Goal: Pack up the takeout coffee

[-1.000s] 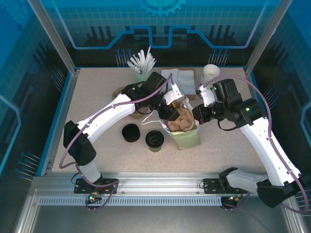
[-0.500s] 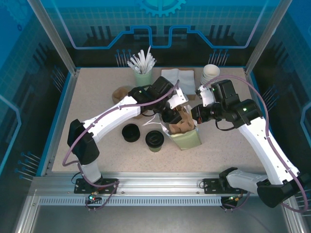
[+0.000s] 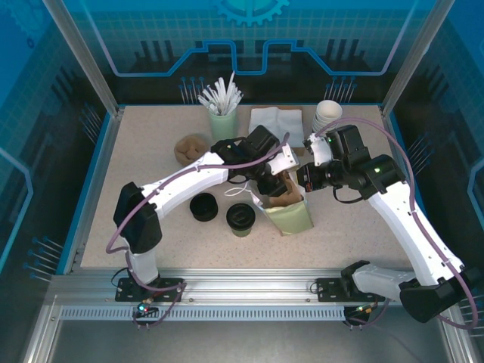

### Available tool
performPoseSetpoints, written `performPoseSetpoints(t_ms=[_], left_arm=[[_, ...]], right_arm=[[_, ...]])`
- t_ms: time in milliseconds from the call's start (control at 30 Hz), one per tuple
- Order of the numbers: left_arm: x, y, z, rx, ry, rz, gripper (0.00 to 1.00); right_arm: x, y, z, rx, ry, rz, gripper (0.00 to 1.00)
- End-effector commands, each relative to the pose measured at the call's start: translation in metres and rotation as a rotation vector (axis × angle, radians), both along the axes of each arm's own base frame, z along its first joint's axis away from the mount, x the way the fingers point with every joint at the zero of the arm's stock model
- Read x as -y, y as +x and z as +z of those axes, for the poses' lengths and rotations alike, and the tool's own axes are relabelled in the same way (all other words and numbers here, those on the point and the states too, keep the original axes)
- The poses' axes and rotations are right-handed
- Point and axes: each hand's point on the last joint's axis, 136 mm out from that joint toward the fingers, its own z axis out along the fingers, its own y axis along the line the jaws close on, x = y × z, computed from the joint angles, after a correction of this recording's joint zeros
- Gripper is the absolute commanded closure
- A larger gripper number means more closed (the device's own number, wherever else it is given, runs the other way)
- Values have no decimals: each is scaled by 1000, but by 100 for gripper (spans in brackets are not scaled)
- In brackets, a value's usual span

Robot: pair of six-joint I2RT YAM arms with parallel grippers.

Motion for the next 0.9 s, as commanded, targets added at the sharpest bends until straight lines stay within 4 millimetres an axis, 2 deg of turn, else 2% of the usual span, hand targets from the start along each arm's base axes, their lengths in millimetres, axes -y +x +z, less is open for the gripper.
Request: performPoseSetpoints(t_ms=[0,233,567,867], left_arm=[[3,4,-13,12,36,-20,55],[0,7,-15,36,64,-18,56],[-3,9,-21,31,145,-27,57],[4,8,-33,10,173,-52,56]], right_arm=[[-5,4,0,22,6,7,100],[14,6,-7,43,-85,-43,100],[31,8,-4,93,-129,-129,100],[28,8,0,120,-76,-142,100]])
